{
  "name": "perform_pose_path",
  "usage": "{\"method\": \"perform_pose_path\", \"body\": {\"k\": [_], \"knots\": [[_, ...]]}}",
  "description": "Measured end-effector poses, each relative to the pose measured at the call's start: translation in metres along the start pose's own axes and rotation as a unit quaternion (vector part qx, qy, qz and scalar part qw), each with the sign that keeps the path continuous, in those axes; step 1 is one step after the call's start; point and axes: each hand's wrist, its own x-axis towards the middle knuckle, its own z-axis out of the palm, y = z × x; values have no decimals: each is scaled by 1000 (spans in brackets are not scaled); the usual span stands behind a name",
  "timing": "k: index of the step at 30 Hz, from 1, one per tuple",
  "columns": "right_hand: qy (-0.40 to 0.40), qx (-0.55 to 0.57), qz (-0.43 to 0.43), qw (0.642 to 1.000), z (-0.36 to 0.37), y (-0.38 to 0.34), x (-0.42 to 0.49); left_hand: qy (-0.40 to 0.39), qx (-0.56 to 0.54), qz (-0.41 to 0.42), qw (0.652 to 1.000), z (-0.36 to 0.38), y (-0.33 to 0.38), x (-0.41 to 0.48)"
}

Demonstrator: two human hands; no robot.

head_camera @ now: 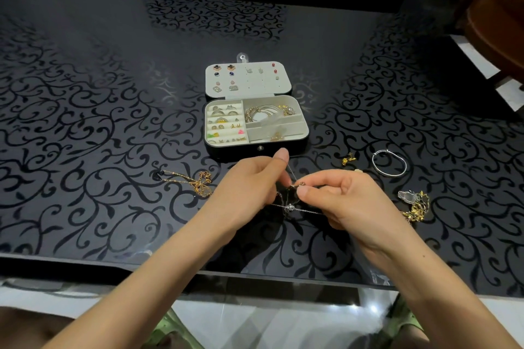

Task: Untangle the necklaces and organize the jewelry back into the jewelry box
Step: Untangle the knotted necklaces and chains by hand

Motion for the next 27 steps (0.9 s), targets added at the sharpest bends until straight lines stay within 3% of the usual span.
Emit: {"method": "perform_pose_path", "body": {"k": [5,9,12,17,23,27], "knots": [[-32,33,18,999,-1,-3,-2,-75,3,-13,997,-2,-1,-3],[-59,50,30,997,-2,-6,-4,-153,-74,-53,984,0,2,-4],[-56,65,25,996,-1,-7,-5,-166,-97,-50,980,1,1,-4],[-40,59,21,997,-3,-7,-7,-118,-124,-57,984,-2,1,-6],[-36,98,76,992,-3,-10,-7,-19,-77,-37,996,-4,-4,-4],[-42,97,100,989,-1,-12,-8,3,-47,-18,999,-1,-6,-5]]}}
